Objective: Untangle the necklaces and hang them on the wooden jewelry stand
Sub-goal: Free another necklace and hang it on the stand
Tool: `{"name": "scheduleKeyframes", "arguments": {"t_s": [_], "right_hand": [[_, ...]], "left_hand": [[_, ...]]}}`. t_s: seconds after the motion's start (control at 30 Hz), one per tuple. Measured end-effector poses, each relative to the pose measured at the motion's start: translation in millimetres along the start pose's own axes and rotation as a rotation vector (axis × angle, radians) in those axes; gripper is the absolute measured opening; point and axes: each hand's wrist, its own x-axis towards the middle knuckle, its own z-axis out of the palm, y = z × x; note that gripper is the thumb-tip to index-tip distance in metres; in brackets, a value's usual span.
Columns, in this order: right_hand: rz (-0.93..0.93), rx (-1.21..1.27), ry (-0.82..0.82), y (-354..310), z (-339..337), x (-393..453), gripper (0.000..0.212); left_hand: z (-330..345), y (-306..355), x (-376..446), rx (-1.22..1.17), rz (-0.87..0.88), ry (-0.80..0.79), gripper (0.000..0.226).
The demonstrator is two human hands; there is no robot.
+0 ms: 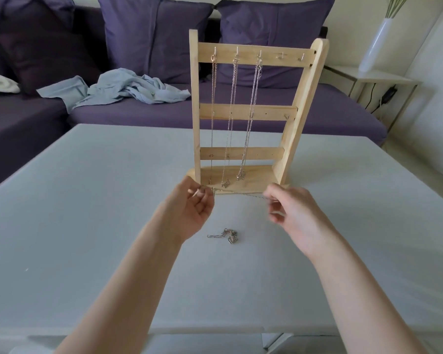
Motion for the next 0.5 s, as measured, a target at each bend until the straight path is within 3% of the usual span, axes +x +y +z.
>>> {"name": "scheduleKeyframes", "arguments": {"t_s": [0.07, 0.13, 0.23, 0.33, 0.4, 0.5], "right_hand": [[-0.01, -0.158, 0.184, 5.1, -4.9, 2.7, 0.021], [-0.002, -0.136, 0.266, 8.2, -8.6, 4.9, 0.032], [0.135, 0.225, 0.268, 5.5, -13.7, 6.3, 0.048], [0.267, 0.766, 0.145, 0.8, -23.4, 5.1, 0.051], [0.267, 0.972, 0.083, -2.6, -28.0, 2.4, 0.057], [0.214, 1.091, 0.023, -8.5, -29.9, -0.9, 0.05]], "left_hand": [[1.5, 2.1, -1.8, -0.061, 0.02, -0.029, 0.014], [3.9, 2.5, -4.6, -0.112, 0.04, -0.076, 0.015], [6.6, 2.4, -9.2, -0.174, 0.05, -0.149, 0.015], [8.3, -0.5, -9.1, -0.173, 0.029, -0.171, 0.013], [8.5, -3.3, -7.3, -0.056, 0.035, -0.154, 0.014], [9.7, -13.8, -4.6, 0.473, 0.208, -0.069, 0.024]]}}
